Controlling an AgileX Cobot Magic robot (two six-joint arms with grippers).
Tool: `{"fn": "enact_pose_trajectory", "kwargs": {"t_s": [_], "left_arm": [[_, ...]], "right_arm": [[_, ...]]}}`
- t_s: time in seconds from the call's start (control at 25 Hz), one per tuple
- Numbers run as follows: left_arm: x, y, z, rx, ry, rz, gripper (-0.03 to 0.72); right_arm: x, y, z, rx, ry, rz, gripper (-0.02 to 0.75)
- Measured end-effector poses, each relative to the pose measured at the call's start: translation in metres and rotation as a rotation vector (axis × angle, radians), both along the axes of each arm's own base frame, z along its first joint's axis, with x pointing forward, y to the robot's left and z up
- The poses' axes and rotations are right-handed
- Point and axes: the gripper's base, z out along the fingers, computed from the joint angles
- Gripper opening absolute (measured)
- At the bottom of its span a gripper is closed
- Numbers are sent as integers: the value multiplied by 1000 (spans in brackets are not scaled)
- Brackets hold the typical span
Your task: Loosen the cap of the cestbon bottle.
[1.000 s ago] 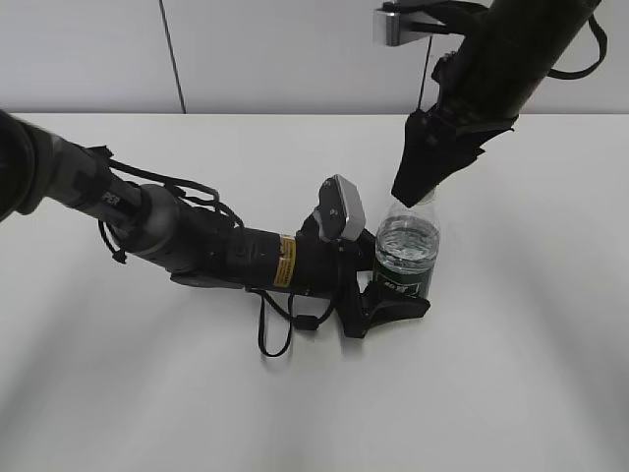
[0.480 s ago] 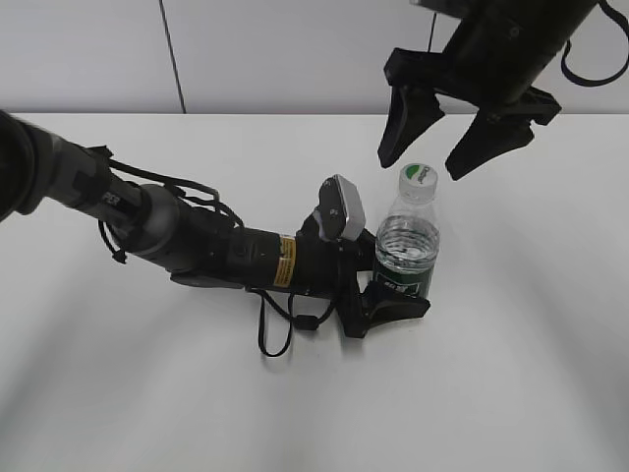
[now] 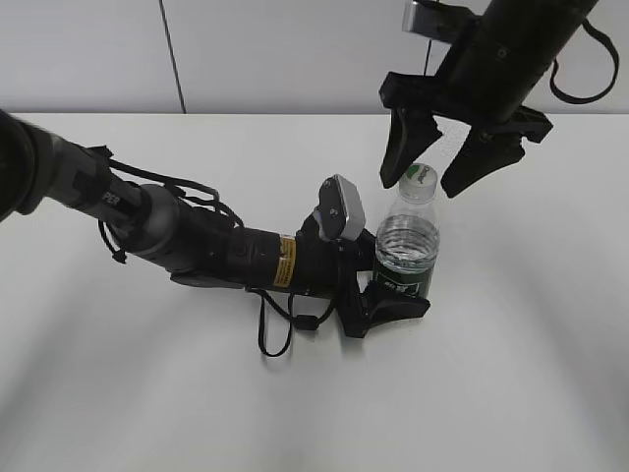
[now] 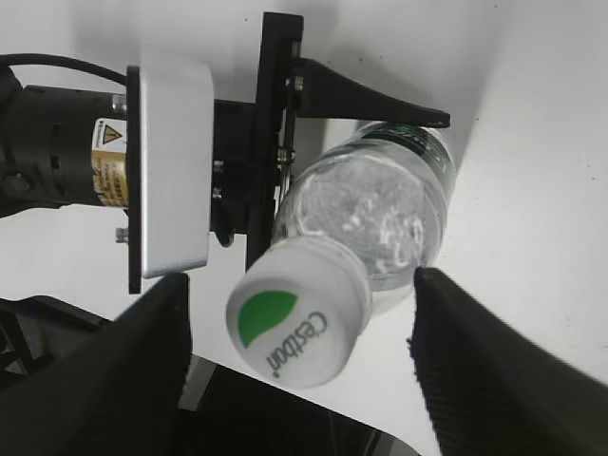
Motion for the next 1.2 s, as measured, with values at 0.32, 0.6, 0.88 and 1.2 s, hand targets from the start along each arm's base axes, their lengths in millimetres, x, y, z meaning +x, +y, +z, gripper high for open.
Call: {"fn": "enact_pose_trajectory", "kwargs": {"t_s": [0.32,0.6,0.88,1.2], "left_arm": [[0,0,0,-1,3,2,543],[0,0,0,-2,4,2,543],[0,0,0,-2,3,2,543],[0,0,0,0,-7,-4,543]], "right_arm": [[0,-1,0,-13,-11,19,336],[-1,-4,2,-38,-43,90,316],[-1,-3,2,-39,-143,330,315],[-2,-2,3,-29,-391,916,307]]}}
